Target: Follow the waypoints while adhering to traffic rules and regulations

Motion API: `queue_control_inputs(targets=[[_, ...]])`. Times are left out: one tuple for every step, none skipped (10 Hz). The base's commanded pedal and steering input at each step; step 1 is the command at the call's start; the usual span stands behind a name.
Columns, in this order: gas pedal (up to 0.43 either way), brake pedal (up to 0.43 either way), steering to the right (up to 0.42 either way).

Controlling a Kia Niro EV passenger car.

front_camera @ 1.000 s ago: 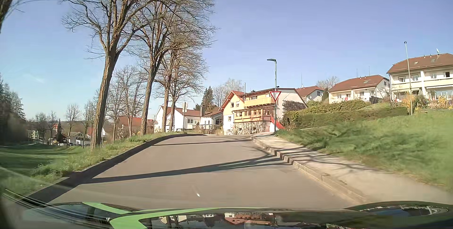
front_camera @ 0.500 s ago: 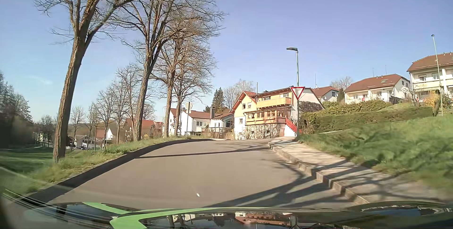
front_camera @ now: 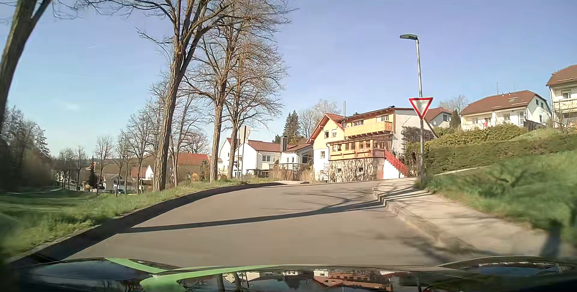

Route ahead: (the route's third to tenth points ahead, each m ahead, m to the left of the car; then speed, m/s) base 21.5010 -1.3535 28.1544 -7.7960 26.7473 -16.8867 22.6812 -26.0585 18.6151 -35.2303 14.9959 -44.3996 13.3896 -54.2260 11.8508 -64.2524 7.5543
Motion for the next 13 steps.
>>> queue_control_inputs(targets=[[0.008, 0.0, -0.028], [0.0, 0.0, -0.026], [0.0, 0.0, -0.024], [0.0, 0.0, -0.019], [0.0, 0.0, -0.007], [0.0, 0.0, 0.006], [0.0, 0.006, 0.019], [0.0, 0.037, 0.028], [0.0, 0.055, 0.044], [0.0, 0.061, 0.059], [0.0, 0.061, 0.073], [0.0, 0.061, 0.088], [0.0, 0.067, 0.104]])
